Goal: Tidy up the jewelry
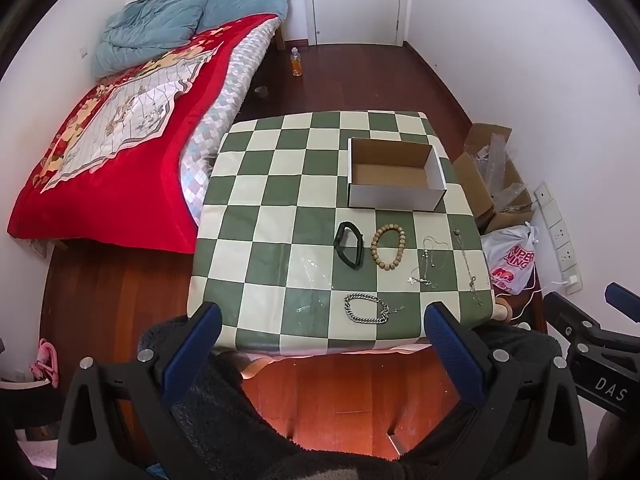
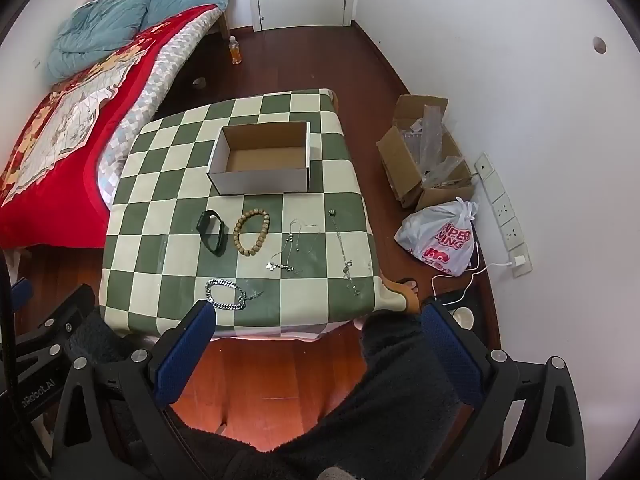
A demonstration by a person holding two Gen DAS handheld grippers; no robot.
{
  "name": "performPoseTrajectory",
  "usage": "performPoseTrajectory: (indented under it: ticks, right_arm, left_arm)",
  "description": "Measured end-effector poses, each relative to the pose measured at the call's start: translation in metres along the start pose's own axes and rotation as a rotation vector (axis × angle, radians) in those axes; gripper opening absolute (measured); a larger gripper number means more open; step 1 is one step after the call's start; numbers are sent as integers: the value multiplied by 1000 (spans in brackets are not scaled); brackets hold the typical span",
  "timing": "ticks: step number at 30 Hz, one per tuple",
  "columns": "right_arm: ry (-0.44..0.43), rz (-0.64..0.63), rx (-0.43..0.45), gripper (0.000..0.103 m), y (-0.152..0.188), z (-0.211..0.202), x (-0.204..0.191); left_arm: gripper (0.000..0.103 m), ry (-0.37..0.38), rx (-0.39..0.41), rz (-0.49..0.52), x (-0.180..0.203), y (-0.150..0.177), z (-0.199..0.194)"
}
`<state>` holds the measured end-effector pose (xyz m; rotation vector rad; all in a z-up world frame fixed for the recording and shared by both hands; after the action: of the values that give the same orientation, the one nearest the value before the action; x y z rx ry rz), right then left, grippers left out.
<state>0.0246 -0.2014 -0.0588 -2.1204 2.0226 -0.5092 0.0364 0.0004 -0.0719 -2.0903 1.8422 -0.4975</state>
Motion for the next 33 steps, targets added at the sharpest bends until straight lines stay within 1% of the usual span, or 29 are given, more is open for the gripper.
performPoseTrajectory:
  ticks: [5,6,15,17,30,33]
  right_arm:
    - [-6,1,4,103,-1,-1,0]
    - [-5,2,4,103,-1,-1,1]
    - [-3,0,5,103,-1,-2,2]
    - [-3,1,6,103,-1,-2,2]
    - [-2,0,10,103,-1,-4,2]
    - [-3,-1,10,103,2,-2,3]
  left_arm:
    - [103,-4,-1,-5,0,-1,2]
    - [103,1,7,0,3,-1,-3]
    - [103,2,4,2,12,-2,-2]
    - [103,4,8,-1,3,-3,-5]
    - [103,5,11,0,5,-5,-5]
    - [103,6,12,1,6,-10,-8]
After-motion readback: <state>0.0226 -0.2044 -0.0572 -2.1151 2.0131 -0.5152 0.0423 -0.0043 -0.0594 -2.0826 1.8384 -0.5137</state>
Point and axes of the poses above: each gripper's, at about its wrist camera, not at the fingertips, and z roughly the way its jaws point, x to its right, y to its underside, the point moved 8 cm from there along z, roughly the way its jaws point, and after that the axes turned 12 degrees about -z, right-handed, at the moved point
